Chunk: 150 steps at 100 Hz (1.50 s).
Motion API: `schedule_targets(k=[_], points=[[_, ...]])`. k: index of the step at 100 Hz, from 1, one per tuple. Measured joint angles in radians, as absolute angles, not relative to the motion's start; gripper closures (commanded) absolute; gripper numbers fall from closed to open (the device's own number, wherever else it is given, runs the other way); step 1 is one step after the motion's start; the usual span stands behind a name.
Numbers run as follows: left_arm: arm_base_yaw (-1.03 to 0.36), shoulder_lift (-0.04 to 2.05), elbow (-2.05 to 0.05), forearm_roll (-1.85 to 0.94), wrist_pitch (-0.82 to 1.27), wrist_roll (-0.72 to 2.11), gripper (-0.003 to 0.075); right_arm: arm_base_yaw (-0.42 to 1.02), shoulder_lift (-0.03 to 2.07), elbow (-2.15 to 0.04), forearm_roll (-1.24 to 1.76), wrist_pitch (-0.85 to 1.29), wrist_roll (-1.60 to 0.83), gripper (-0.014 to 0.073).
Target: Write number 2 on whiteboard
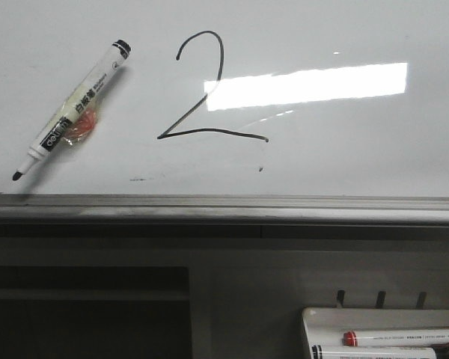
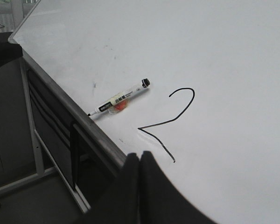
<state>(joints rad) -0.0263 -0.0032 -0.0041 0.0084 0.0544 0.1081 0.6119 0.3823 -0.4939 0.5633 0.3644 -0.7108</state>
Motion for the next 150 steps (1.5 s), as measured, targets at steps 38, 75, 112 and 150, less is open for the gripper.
schedule_targets(k=[38,75,112,150], points=[[-0.026,-0.003,0.001,0.036,0.326,0.059,0.0741,0.612,0.382,-0.494,0.563,0.370,-0.711,0.0664],[-0.026,-0.003,0.000,0.038,0.328,0.059,0.0741,0.612,0.382,-0.494,0.563,0.376,-0.711,0.0664],[-0.026,-0.003,0.000,0.039,0.328,0.059,0.0741,0.612,0.382,-0.494,0.563,0.378,-0.711,0.0664],[-0.026,-0.003,0.000,0.040,0.328,0.059,0.0741,0.594,0.382,-0.494,0.166,0.305,-0.255,0.0664]])
